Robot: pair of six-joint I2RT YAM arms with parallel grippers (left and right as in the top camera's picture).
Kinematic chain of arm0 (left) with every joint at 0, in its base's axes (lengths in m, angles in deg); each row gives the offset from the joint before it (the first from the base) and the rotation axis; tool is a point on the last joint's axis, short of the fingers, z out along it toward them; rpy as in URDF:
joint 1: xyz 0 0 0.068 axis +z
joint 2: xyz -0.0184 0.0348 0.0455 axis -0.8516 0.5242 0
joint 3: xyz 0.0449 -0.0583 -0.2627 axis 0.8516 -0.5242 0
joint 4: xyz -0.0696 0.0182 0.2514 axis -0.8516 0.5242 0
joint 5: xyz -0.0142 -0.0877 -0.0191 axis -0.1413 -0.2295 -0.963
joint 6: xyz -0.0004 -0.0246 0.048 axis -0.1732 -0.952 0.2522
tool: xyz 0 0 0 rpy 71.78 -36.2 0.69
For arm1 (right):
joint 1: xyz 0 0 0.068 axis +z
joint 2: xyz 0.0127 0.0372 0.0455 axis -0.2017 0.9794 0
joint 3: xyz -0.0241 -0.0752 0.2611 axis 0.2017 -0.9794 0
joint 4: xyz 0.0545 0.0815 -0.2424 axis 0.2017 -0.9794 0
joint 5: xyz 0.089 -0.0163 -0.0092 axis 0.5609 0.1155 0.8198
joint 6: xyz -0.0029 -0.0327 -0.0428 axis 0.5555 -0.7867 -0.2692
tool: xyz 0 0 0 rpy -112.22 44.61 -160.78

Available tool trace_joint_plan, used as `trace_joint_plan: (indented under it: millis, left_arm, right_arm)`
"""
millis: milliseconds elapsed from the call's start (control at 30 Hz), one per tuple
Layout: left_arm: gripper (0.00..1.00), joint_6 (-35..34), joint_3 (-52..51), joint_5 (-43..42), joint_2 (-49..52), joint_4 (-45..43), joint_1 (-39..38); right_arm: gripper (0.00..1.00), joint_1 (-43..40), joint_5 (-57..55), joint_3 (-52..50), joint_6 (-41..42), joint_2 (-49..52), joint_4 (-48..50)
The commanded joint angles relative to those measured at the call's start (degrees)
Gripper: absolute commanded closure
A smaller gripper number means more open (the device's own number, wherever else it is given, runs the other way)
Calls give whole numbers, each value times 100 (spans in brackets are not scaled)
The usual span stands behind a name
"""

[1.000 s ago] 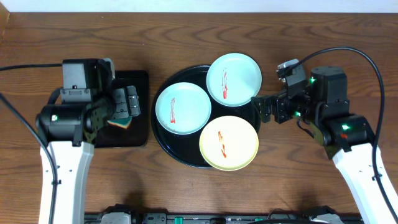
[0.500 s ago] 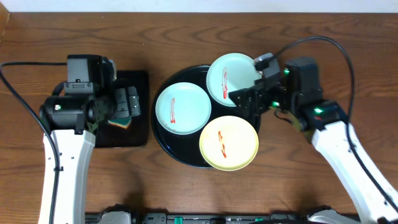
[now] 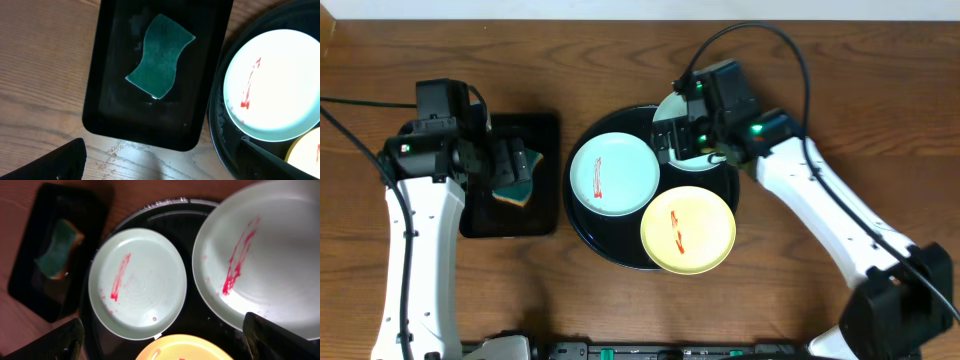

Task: Clean dirty plates on tray and stack at the side
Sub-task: 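Grip the rim of the top pale green plate with the right gripper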

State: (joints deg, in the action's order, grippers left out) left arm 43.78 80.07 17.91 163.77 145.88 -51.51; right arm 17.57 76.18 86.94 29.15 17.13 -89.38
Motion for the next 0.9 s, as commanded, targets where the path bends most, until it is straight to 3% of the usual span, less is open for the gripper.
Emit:
trace_joint_plan:
  millis: [0, 267, 533, 867]
  left_arm:
    - [5, -28, 127, 9, 92, -20, 17]
    - [5, -28, 127, 9, 146, -127, 17]
    - [5, -26, 127, 9, 146, -133, 17]
    - [5, -26, 127, 13, 149, -245, 17]
  right_arm:
    - [1, 177, -240, 90, 376, 313, -11]
    - [1, 219, -240, 85, 291, 581, 33]
    - [32, 212, -605, 83, 466, 721, 315]
    - [50, 236, -688, 83, 507, 1296, 872]
